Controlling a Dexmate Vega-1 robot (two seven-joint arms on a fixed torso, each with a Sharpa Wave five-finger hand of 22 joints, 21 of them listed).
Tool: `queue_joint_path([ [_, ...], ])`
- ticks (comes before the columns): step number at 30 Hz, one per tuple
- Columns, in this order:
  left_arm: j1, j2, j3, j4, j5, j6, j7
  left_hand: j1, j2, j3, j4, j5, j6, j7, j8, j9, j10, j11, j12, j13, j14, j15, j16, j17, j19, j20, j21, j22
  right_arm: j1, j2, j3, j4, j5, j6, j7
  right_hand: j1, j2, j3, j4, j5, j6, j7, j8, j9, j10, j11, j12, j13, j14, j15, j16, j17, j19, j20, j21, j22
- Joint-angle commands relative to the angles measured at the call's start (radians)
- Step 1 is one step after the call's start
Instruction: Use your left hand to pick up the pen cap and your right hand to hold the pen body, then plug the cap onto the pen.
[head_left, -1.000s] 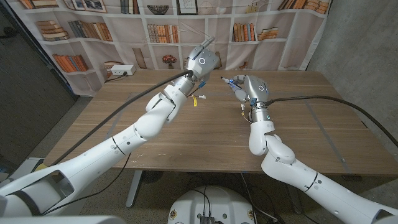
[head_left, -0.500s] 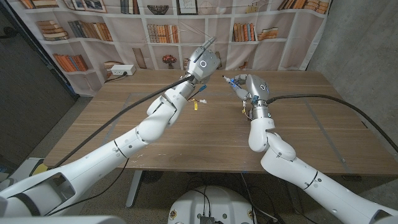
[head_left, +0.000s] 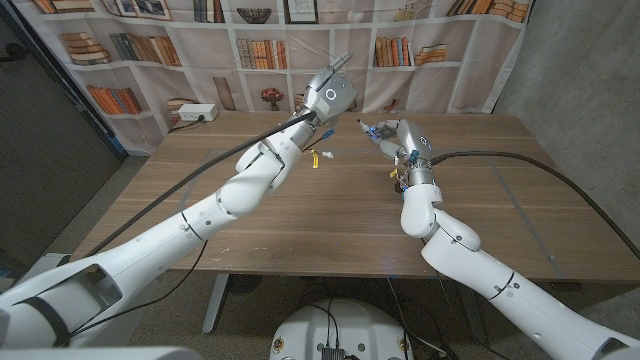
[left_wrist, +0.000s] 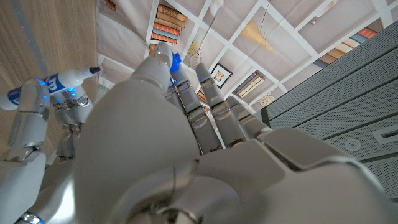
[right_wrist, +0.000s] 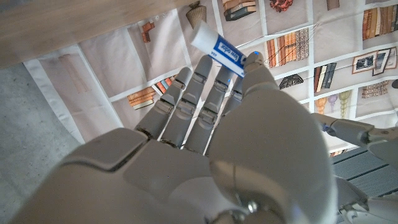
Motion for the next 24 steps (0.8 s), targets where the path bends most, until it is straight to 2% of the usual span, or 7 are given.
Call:
queue_joint_path([
  [1, -0.096, 0.042, -0.002, -0.020, 0.014, -0.115, -0.097, -0.003, 0.001, 0.031, 0.021, 0.006, 0.001, -0.003, 0.008, 0.003, 0.065, -0.061, 0.007, 0.051, 0.005, -0.096, 0.002, 0.002, -0.003, -0.042, -0.005, -0.001, -0.035, -0.006, 0.060, 0.001, 0.205, 0.131, 0.048, 0.004, 0.020, 0.019, 0.013, 0.004, 0.055, -0.044, 0.003, 0.002, 0.081, -0.068, 0.010, 0.004, 0.006, -0.094, 0.002, 0.003, 0.010, -0.110, -0.001, 0.001],
  [11, -0.168, 0.081, -0.003, -0.050, 0.017, -0.230, -0.151, -0.003, 0.001, 0.035, 0.021, 0.006, 0.002, -0.009, 0.010, 0.003, 0.064, -0.061, 0.005, 0.055, 0.005, -0.098, 0.002, 0.002, -0.004, -0.044, -0.005, -0.001, -0.039, -0.004, 0.087, 0.019, 0.331, 0.200, 0.083, 0.002, 0.018, 0.019, 0.014, 0.004, 0.055, -0.044, 0.003, 0.002, 0.082, -0.068, 0.010, 0.003, 0.004, -0.092, 0.000, 0.002, 0.008, -0.107, -0.002, 0.001],
  [14, -0.184, 0.086, 0.002, -0.055, 0.030, -0.257, -0.151, -0.004, 0.001, 0.036, 0.021, 0.006, 0.002, -0.008, 0.010, 0.003, 0.063, -0.061, 0.005, 0.055, 0.005, -0.098, 0.001, 0.002, -0.005, -0.045, -0.006, -0.001, -0.037, -0.006, 0.086, 0.021, 0.344, 0.204, 0.082, 0.003, 0.019, 0.020, 0.013, 0.004, 0.055, -0.044, 0.002, 0.002, 0.083, -0.068, 0.011, 0.004, 0.005, -0.093, 0.000, 0.002, 0.009, -0.107, -0.002, 0.001],
  [20, -0.220, 0.100, -0.004, -0.069, -0.029, -0.336, -0.179, -0.001, -0.001, 0.039, 0.019, 0.007, 0.001, -0.013, 0.010, 0.003, 0.061, -0.060, 0.004, 0.057, 0.001, -0.103, -0.001, 0.002, -0.008, -0.051, -0.007, -0.001, -0.036, -0.009, 0.086, 0.025, 0.366, 0.218, 0.078, 0.002, 0.019, 0.021, 0.014, 0.004, 0.055, -0.044, 0.002, 0.002, 0.084, -0.068, 0.011, 0.004, 0.006, -0.093, 0.000, 0.002, 0.008, -0.106, -0.002, 0.001],
  [24, -0.246, 0.114, -0.001, -0.073, -0.030, -0.381, -0.184, 0.003, 0.000, 0.043, 0.017, 0.007, 0.001, -0.014, 0.011, 0.002, 0.060, -0.058, 0.004, 0.059, -0.001, -0.107, -0.002, 0.003, -0.011, -0.056, -0.008, -0.001, -0.039, -0.010, 0.085, 0.026, 0.373, 0.224, 0.069, 0.001, 0.019, 0.021, 0.014, 0.004, 0.055, -0.044, 0.002, 0.002, 0.085, -0.068, 0.011, 0.004, 0.006, -0.092, -0.001, 0.001, 0.008, -0.106, -0.002, 0.001],
])
